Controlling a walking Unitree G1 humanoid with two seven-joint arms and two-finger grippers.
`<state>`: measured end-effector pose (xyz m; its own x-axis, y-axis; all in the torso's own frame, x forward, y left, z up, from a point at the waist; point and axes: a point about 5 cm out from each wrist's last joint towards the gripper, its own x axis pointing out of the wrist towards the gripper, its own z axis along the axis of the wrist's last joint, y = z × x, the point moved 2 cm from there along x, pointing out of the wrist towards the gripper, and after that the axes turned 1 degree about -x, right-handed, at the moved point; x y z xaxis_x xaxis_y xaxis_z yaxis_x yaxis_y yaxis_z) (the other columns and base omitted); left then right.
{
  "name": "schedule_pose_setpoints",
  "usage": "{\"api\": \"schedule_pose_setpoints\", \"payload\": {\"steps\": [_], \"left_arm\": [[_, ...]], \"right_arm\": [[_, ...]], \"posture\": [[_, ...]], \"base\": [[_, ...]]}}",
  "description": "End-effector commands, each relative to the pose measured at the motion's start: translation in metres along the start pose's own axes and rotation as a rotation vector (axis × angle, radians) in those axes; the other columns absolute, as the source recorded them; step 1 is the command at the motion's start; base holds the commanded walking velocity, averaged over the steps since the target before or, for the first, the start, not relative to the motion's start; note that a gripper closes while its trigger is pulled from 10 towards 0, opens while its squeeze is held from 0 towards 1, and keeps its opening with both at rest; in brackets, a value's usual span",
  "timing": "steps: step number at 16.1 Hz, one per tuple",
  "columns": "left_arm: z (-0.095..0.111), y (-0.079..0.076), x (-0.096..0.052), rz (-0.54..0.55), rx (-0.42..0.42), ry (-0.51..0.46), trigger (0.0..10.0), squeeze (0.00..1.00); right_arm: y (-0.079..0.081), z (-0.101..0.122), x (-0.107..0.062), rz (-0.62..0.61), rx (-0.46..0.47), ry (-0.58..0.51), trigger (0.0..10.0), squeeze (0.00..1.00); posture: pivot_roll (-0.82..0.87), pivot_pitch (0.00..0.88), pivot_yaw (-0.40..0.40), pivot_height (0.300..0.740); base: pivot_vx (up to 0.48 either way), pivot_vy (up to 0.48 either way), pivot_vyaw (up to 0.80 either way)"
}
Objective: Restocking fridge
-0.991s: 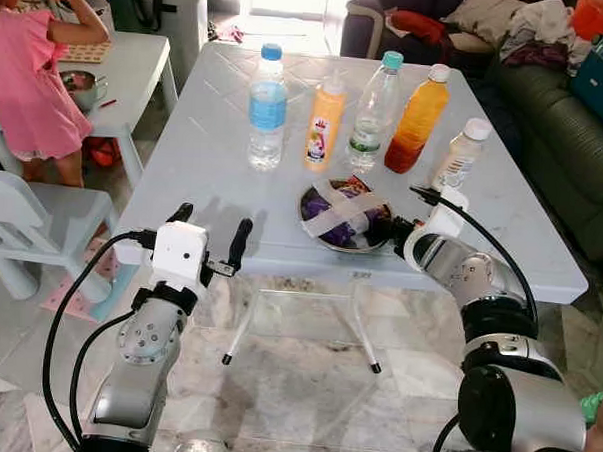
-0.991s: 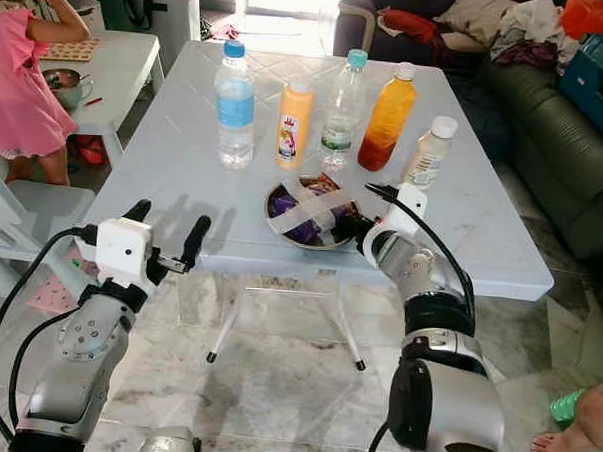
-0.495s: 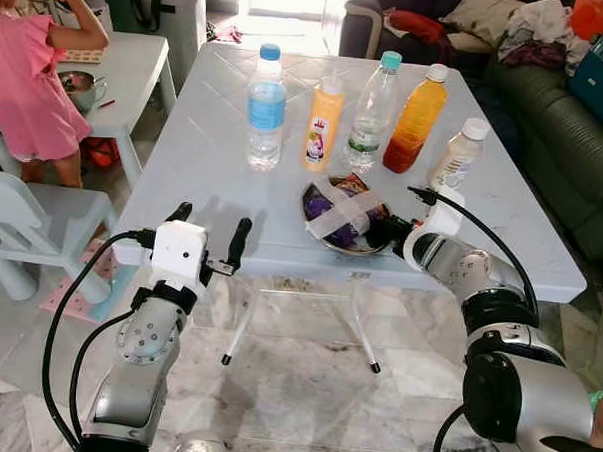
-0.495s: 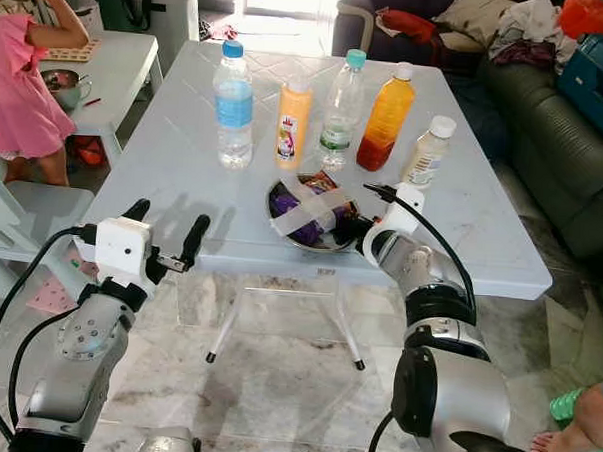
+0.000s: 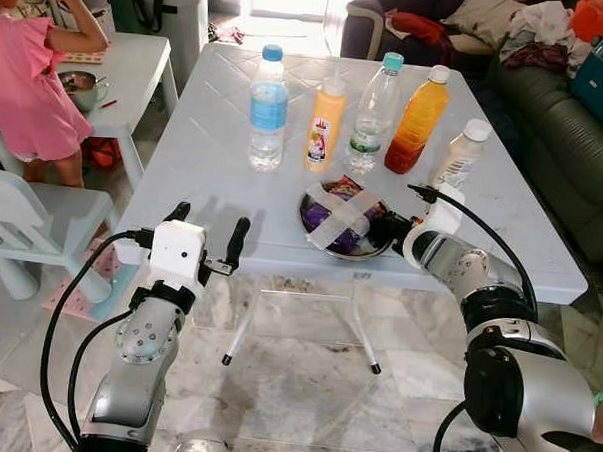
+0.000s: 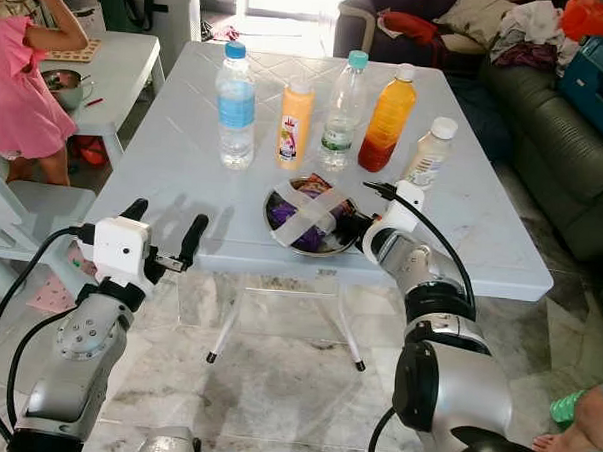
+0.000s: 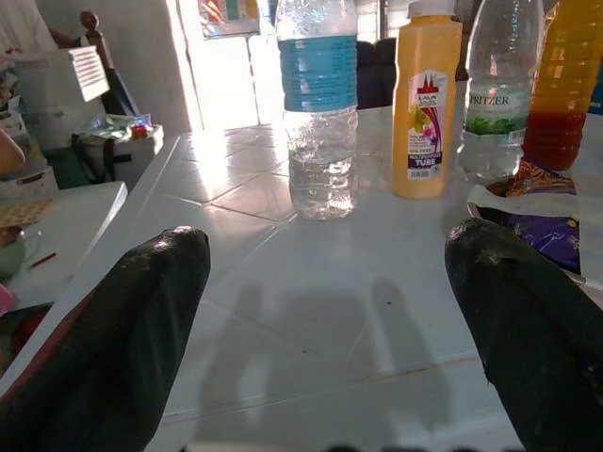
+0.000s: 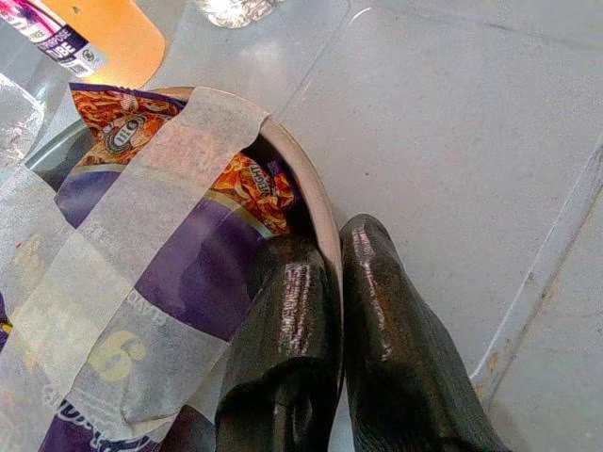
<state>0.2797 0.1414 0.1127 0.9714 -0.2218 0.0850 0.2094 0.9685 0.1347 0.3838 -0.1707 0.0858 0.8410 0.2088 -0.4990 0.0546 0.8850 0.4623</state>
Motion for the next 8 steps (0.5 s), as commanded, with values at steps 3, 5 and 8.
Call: {"api": "schedule_pose_setpoints", "payload": {"steps": [3, 5, 8], "left_arm": [[-0.001, 0.003, 0.001, 0.031, 0.029, 0.007, 10.0, 0.0], [-0.007, 0.012, -0.001, 0.101, 0.055, 0.033, 10.0, 0.0], [-0.023, 0.025, -0.007, 0.217, 0.035, 0.111, 10.0, 0.0]], "right_arm": [[-0.007, 0.0, -0.004, -0.02, -0.064, -0.037, 0.0, 0.0], [0.007, 0.007, -0.014, 0.074, -0.076, -0.161, 0.0, 0.0], [0.015, 0.002, -0.04, 0.126, -0.134, -0.332, 0.0, 0.0]], "posture": [[0.13, 0.0, -0.066, 0.74], [0.12, 0.0, -0.063, 0.74], [0.09, 0.0, -0.042, 0.74]], "base": [[0.0, 0.0, 0.0], [0.0, 0.0, 0.0], [0.0, 0.0, 0.0]]}}
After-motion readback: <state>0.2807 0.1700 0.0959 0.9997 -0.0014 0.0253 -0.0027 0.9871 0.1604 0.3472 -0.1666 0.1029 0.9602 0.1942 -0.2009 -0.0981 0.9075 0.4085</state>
